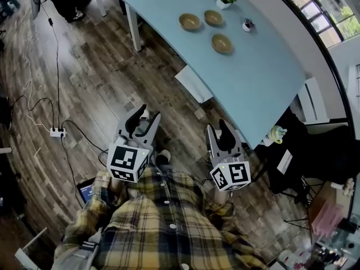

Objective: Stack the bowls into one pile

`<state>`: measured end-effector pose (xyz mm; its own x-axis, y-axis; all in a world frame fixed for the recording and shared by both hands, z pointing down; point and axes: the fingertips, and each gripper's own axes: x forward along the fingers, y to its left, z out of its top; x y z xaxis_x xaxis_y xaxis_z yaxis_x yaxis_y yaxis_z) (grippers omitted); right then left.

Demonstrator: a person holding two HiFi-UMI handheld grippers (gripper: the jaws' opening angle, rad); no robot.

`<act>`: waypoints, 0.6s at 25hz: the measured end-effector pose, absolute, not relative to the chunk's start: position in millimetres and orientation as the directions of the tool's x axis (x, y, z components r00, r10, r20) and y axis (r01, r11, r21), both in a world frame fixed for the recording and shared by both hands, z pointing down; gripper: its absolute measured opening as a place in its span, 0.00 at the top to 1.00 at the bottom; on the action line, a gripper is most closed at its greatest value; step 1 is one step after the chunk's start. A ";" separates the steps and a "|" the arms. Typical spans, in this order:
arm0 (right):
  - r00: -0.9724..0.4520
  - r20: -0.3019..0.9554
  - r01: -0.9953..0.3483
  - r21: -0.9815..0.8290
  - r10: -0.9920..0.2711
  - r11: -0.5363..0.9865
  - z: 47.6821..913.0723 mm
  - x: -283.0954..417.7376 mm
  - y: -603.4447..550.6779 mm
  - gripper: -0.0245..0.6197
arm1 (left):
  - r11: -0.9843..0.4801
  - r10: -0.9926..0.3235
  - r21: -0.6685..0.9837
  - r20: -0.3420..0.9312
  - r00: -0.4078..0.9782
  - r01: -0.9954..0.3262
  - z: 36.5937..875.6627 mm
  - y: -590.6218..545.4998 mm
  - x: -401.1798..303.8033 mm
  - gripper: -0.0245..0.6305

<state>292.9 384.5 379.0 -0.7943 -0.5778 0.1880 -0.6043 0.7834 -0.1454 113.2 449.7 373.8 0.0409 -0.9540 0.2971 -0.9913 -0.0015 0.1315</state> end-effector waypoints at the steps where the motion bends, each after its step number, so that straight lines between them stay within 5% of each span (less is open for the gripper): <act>1: -0.796 0.192 -0.602 -0.146 -0.574 0.785 380.4 288.4 381.0 0.71 | -0.001 -0.954 0.131 0.297 0.040 -0.991 375.1 446.0 108.7 0.69; 15: -0.766 0.188 -0.640 -0.127 -0.615 0.758 368.9 163.0 278.2 0.60 | -0.067 -0.957 0.111 0.273 0.095 -0.992 363.9 332.0 -23.9 0.61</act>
